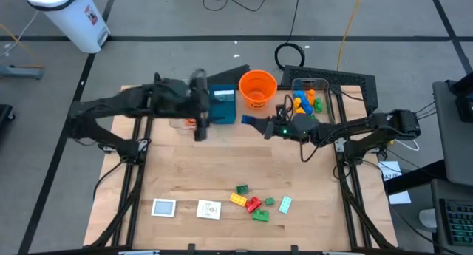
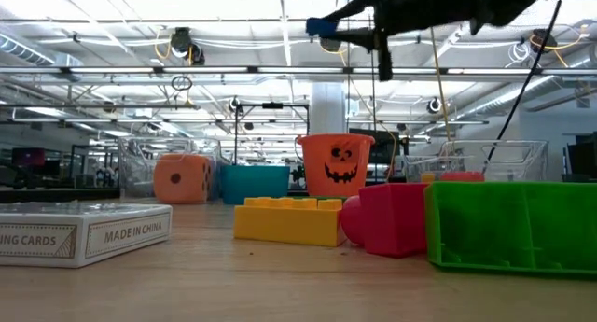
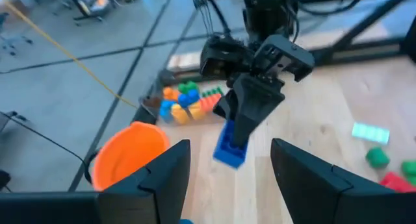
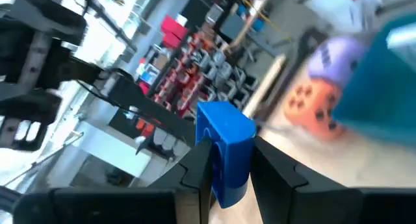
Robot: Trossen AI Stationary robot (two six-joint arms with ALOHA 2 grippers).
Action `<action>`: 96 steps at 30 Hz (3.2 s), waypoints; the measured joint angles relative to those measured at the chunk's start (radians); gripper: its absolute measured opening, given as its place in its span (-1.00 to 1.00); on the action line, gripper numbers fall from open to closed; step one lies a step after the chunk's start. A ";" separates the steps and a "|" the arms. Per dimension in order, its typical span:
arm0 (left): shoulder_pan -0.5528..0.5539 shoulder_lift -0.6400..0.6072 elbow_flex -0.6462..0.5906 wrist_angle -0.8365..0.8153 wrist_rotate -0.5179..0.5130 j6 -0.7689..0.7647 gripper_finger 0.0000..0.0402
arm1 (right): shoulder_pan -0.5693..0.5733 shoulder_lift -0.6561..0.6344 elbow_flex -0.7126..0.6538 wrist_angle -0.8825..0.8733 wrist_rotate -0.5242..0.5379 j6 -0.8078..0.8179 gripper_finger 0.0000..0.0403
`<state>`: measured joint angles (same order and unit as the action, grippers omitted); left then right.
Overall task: Pick & Place Toys
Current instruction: Put the blue game piece into the right transparent bin, then put the black deck of cards into the blue bin
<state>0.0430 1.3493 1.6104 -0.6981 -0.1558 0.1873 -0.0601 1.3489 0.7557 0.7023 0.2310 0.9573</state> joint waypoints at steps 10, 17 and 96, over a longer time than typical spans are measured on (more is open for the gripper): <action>0.035 -0.169 0.002 -0.020 0.000 -0.068 0.11 | -0.079 -0.163 0.392 -0.864 0.019 -0.381 -0.64; 0.035 -0.208 0.001 -0.074 0.005 -0.098 0.11 | -0.128 -0.131 0.717 -1.540 0.227 -0.617 -0.64; 0.035 -0.207 -0.001 -0.063 0.077 -0.224 0.11 | -0.350 -0.117 0.431 -1.548 0.503 -1.228 -0.19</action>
<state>0.0784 1.1418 1.6093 -0.7612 -0.0792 -0.0364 -0.4103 1.2324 1.1866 -0.8460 0.7340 -0.2706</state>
